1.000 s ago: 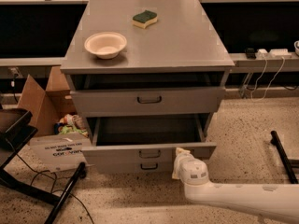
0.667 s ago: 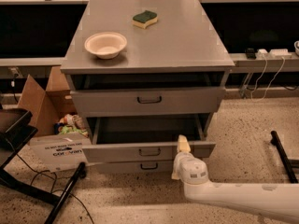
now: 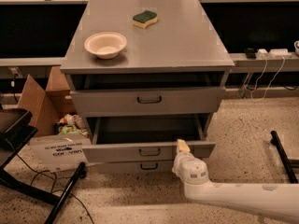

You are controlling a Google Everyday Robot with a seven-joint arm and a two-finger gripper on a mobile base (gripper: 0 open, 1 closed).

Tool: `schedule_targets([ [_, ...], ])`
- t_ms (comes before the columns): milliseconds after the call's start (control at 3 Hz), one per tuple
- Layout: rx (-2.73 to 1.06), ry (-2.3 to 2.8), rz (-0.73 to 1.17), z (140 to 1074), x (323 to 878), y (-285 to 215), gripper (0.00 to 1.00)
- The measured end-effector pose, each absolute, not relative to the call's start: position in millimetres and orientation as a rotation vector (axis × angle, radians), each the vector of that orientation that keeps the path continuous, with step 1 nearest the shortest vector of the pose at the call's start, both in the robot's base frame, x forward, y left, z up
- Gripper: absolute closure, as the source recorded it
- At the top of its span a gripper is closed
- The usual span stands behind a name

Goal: Close middle drawer

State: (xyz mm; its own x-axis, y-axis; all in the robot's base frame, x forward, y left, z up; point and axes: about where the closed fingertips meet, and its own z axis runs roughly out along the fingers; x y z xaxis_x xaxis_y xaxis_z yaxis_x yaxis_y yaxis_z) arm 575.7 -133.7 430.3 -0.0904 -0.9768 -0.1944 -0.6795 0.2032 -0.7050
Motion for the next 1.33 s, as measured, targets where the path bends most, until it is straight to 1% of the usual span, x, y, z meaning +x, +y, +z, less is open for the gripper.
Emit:
schedule_targets([
  [333, -1.542, 1.840, -0.593, 430.3, 575.7, -133.7, 0.56],
  [667, -1.542, 1.840, -0.593, 430.3, 575.8, -133.7, 0.79],
  [1000, -1.542, 1.819, -0.603, 417.5, 610.7, -135.1, 0.99],
  [1333, -1.548, 1.811, -0.604, 411.6, 621.7, -134.4, 1.00],
])
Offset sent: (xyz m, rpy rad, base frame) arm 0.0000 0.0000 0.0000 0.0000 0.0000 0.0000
